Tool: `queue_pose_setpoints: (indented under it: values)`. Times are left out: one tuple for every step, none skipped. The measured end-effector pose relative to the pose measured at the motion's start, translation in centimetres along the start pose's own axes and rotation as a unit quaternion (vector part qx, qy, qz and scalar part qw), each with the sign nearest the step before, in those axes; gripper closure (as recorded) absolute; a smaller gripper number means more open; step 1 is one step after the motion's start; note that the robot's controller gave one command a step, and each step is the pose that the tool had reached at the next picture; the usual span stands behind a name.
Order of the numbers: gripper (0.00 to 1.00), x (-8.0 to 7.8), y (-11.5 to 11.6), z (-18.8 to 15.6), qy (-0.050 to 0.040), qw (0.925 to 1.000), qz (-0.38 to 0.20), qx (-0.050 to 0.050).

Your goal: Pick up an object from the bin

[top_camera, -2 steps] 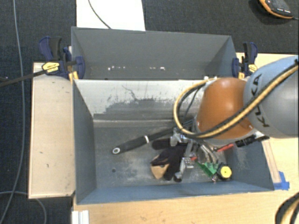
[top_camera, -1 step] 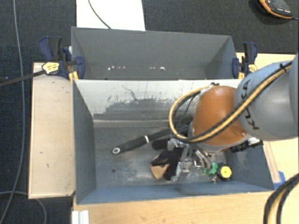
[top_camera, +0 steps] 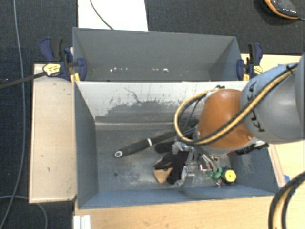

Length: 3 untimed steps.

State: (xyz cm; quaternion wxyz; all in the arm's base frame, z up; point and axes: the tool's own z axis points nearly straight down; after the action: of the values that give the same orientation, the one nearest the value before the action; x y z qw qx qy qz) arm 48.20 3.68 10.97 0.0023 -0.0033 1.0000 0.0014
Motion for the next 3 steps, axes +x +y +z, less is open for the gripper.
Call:
queue_pose_setpoints:
  values:
    - [1.0,-5.62,4.23,3.86,-0.0021,0.9963,-0.086,-0.001]
    - [1.0,-5.62,4.23,3.86,-0.0021,0.9963,-0.086,-0.001]
    - [1.0,-5.87,4.22,3.85,-0.0044,0.9964,-0.085,-0.001]
